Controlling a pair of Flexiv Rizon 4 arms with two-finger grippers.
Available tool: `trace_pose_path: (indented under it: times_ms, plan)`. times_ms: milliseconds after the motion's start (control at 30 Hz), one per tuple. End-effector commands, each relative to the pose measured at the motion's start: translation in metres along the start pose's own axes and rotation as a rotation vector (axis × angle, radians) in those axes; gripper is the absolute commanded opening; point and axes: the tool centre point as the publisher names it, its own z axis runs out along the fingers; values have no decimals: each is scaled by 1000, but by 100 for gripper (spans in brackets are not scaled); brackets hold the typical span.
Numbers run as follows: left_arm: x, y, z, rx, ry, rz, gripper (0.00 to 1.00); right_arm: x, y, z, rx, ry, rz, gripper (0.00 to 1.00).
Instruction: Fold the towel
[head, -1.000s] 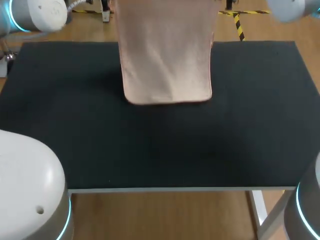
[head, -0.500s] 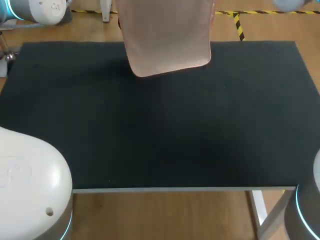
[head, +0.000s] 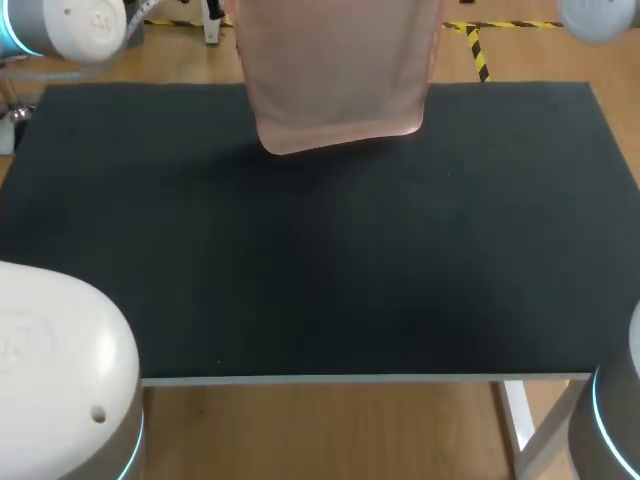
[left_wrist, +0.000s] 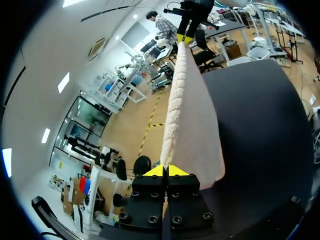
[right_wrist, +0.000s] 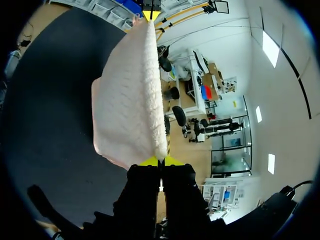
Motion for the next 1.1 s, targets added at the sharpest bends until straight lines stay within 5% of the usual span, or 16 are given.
trace_pose_path:
  times_ms: [33,300,467,800,1100]
  plan:
    - [23,4,-22,14,12,-8,0,29,-1,-21,-15,25,11,0]
    - [86,6,-40,21,120,-73,0,90,4,-36,-59,147,81,0]
    - [119,0,-48,48,198,-118,0,108,3,-50,-66,177,97,0]
    - [147,-17,-73,88,200,-92,0,115,10,-81,-98,147,70,0]
    - [173,-3,-48,19,303,-124,0,157,15,-52,-100,298,77,0]
